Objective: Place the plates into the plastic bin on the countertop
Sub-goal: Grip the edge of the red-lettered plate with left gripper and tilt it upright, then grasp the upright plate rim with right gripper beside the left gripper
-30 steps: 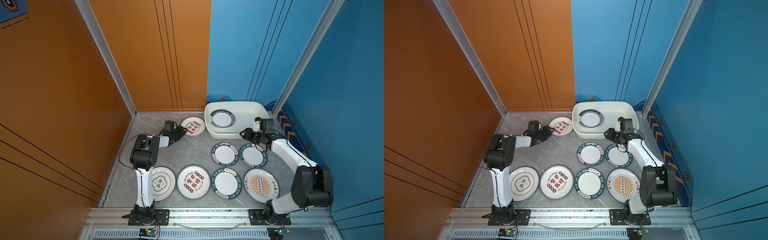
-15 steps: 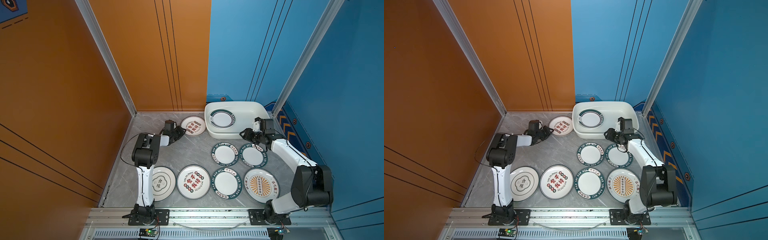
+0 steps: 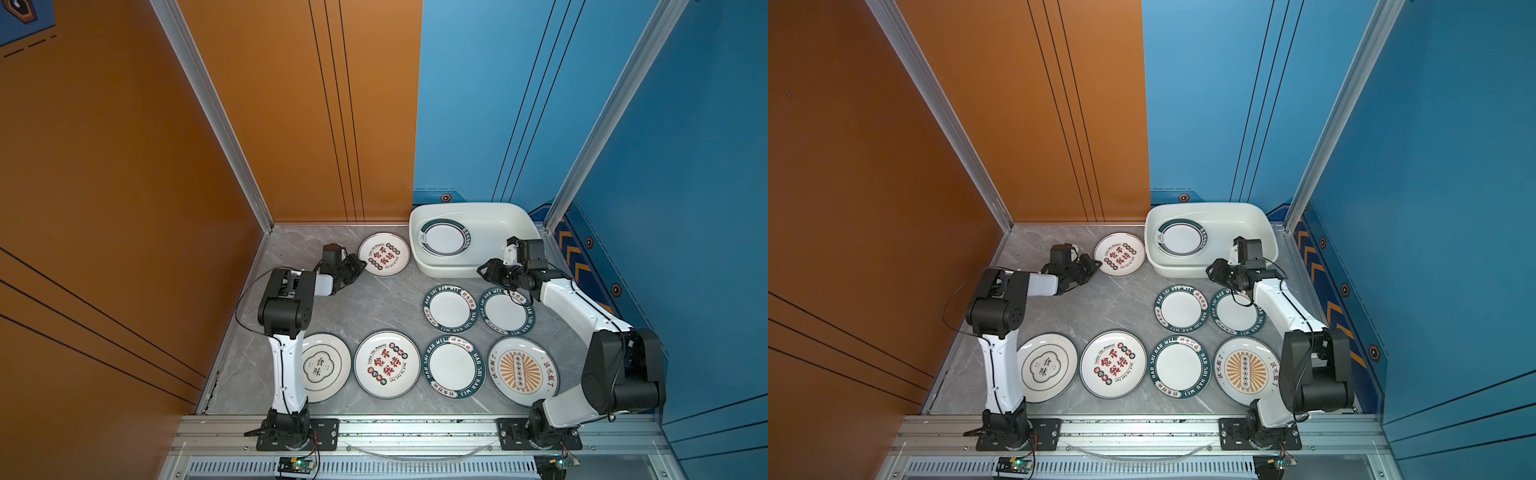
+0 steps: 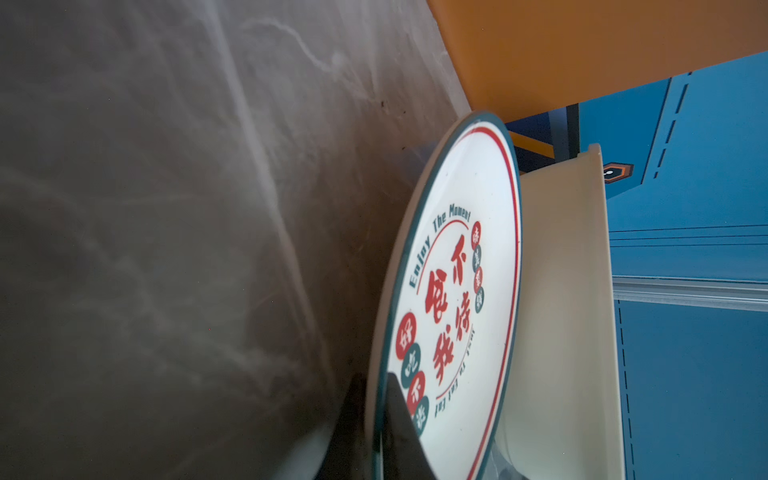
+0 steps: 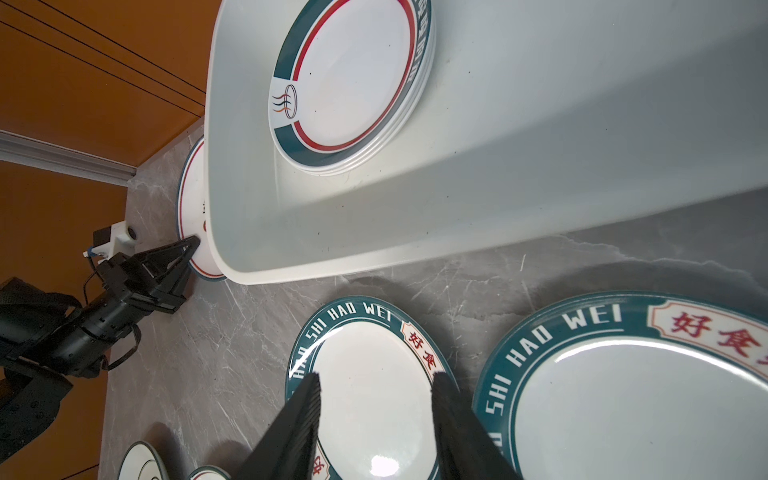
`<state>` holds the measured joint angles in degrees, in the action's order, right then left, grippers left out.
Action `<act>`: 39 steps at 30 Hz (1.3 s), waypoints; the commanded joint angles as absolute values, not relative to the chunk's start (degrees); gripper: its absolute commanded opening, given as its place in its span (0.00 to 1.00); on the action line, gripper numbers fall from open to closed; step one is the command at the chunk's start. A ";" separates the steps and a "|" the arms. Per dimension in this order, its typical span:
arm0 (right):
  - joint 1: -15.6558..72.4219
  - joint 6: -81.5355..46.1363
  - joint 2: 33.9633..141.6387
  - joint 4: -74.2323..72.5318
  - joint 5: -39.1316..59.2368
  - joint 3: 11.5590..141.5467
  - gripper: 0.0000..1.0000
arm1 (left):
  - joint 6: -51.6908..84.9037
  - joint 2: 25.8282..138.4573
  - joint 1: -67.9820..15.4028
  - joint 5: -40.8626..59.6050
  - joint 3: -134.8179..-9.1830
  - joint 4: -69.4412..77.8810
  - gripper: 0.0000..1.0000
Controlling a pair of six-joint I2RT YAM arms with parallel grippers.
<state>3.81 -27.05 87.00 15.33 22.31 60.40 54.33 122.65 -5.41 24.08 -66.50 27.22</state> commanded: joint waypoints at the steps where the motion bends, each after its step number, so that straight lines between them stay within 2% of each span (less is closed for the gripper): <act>1: 4.24 -28.29 86.36 14.39 22.24 59.78 0.46 | 52.38 119.74 -3.68 22.16 -61.17 23.97 0.00; 8: 5.18 -30.18 85.87 13.39 24.70 60.80 0.48 | 53.73 110.93 -1.00 25.43 -53.39 27.49 0.00; 17: 7.61 -33.78 87.28 2.40 36.49 59.39 0.69 | 54.87 99.41 -0.59 32.42 -44.96 31.99 0.00; 22: 11.65 -34.28 91.42 0.04 42.49 62.63 0.75 | 54.84 92.13 -0.79 35.77 -40.68 31.90 0.00; 31: 18.12 -33.65 99.14 -1.27 46.82 68.27 0.76 | 53.87 81.96 -4.55 39.73 -34.72 29.10 0.00; 39: 20.87 -34.50 102.74 -2.82 48.45 69.57 0.75 | 50.24 79.69 -8.02 40.16 -35.11 24.17 0.00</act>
